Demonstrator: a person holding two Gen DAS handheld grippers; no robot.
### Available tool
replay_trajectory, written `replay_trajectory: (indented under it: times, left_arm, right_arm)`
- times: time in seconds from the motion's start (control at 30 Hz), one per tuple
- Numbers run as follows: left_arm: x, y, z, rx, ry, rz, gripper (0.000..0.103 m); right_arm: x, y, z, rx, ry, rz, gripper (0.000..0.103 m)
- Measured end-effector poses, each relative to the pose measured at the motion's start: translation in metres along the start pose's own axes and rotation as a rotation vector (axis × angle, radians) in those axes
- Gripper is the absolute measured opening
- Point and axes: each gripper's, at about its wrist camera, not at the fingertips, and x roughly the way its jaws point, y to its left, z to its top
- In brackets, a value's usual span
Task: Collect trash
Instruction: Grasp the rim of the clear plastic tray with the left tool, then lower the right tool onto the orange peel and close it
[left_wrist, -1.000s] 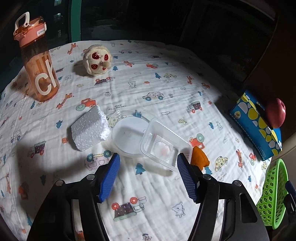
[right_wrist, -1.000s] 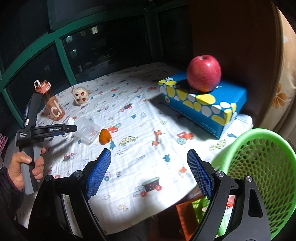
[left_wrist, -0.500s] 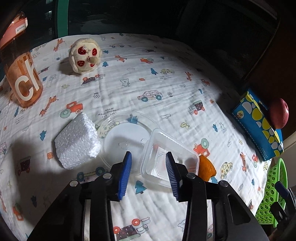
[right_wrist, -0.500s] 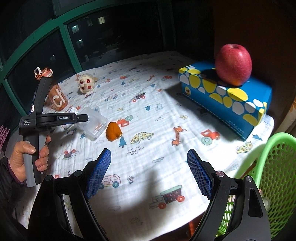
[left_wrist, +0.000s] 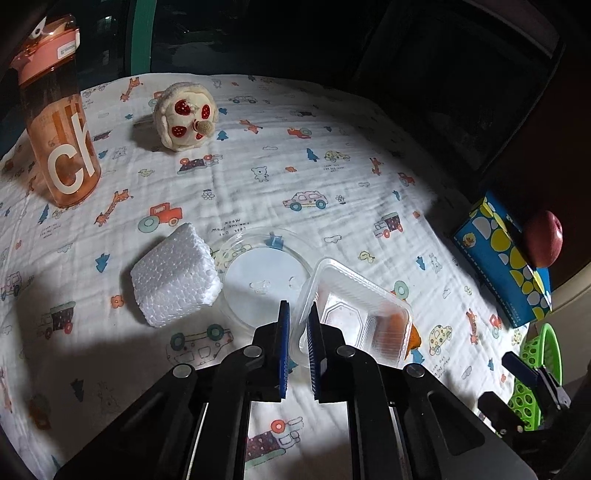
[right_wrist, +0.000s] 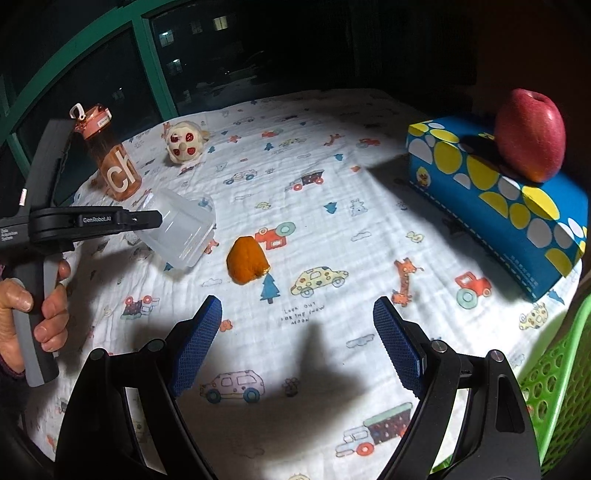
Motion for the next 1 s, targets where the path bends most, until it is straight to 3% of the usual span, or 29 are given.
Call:
replay_trajectory:
  times: [0.33,0.63,1.0]
  left_arm:
    - [-0.039,0.022,-0.001,-0.005,-0.05,0.017,0.009]
    - [-0.046,0.04,-0.013,-0.029,-0.036,0.024,0.009]
    - [-0.046,0.041,-0.02,-0.043,-0.019,0.019,0.009]
  right_arm:
    - [0.047,0.029,0.018,-0.055,0.05,0.041,0.067]
    - [0.083,0.037,0.031,-0.066,0.086,0.029,0.06]
    - [0.087,0.039,0.028,-0.076,0.096,0.009,0.039]
